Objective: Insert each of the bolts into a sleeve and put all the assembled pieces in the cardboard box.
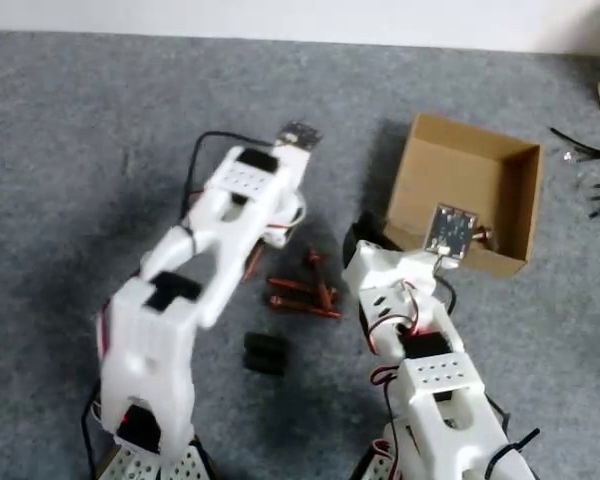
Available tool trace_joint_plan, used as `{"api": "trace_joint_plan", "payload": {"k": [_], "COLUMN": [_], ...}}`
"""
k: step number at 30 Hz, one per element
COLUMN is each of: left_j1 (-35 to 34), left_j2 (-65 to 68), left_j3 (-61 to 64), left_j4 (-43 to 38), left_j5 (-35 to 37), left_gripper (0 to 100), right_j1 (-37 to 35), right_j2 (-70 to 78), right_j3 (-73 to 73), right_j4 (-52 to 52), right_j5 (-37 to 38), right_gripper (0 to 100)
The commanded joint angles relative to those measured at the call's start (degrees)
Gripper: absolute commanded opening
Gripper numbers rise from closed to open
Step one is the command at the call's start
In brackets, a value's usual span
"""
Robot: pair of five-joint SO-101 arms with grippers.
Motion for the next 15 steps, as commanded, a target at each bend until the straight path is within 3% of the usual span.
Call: {"api": "trace_joint_plan", "payload": {"k": [1, 8, 15], "left_j1": [1.19, 1.01, 1.1], "left_j2": [-21.49, -56.04, -78.99], "left_j3": [18.07, 51.74, 66.24], "left_j4": [-10.9, -33.05, -37.19], "left_j5": [-3.08, -6.86, -6.77], "left_gripper": [0, 1, 1], "right_j1": [0.31, 0.31, 0.31], "right_j2": [-1.71, -1.89, -1.63], "right_j3": [-0.4, -0.4, -0.4], "right_j4": [-1.8, -1.8, -1.8], "right_j5": [0.79, 0.79, 0.79], "right_gripper": [0.3, 0.3, 0.3]}}
